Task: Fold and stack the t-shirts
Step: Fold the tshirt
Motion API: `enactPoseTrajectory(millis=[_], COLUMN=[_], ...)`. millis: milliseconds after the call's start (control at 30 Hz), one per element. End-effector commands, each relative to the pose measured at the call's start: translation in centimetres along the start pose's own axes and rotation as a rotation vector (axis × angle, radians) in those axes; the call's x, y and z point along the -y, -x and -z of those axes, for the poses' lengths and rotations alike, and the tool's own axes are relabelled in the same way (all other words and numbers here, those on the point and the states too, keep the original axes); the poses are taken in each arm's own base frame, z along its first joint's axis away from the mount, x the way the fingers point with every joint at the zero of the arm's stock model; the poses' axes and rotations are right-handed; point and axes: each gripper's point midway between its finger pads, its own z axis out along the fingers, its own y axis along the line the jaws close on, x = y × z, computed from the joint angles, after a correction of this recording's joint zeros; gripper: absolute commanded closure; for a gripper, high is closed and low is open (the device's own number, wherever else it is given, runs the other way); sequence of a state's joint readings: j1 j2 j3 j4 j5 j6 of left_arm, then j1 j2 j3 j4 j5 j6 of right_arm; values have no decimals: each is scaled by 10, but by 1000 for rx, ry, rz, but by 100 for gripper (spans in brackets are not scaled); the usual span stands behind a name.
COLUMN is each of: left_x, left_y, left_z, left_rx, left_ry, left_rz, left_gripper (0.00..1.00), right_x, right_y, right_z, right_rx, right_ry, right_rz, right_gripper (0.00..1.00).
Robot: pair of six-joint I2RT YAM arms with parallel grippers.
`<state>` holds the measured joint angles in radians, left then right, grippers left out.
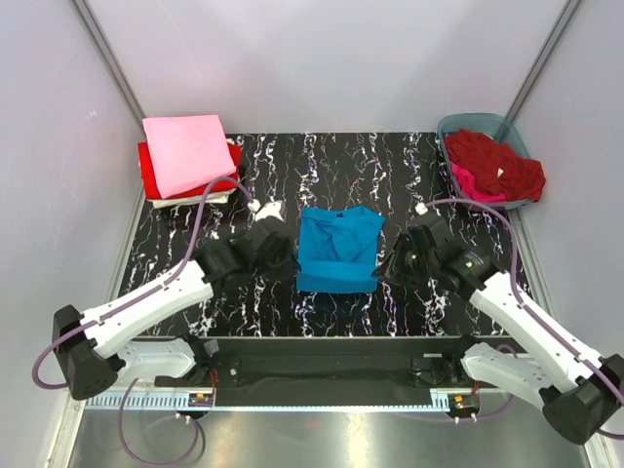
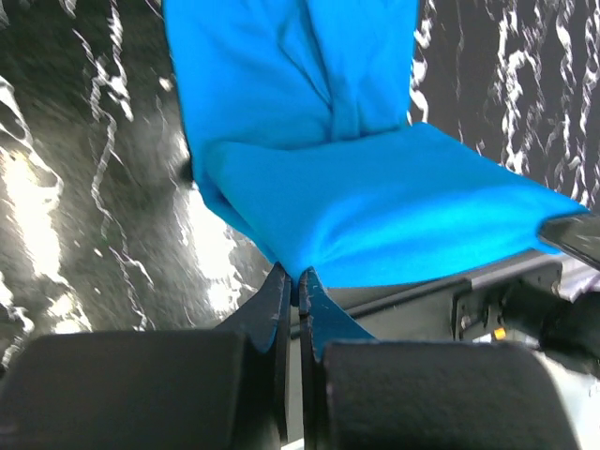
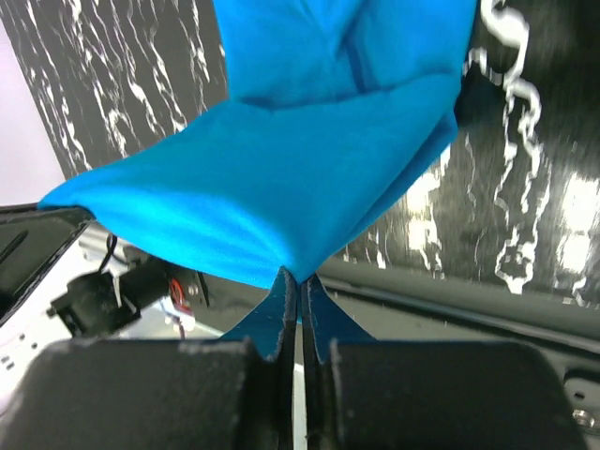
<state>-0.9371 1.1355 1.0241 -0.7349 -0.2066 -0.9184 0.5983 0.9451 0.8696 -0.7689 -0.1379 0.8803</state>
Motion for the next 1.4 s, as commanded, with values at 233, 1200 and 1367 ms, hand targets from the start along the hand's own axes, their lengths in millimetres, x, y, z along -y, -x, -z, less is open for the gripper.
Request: enactPoseTrajectory(millis=[233,1200,1367], left_x=[1,-47,-47], left_y=[54,195,173], left_z=[-22,-137,-84], left_rx=[3,-88,-38], left_ry=[20,76,36], left_rz=[-82,20,10], left_gripper=[100,1,1], right_x=[-3,27,63], right_y=[61,202,181], right_z=[-12,-114,-136], right_rx=[117,110,33], right_ry=[-87,-92,-23], right_rz=[63,79,13], right_gripper=[100,0,1])
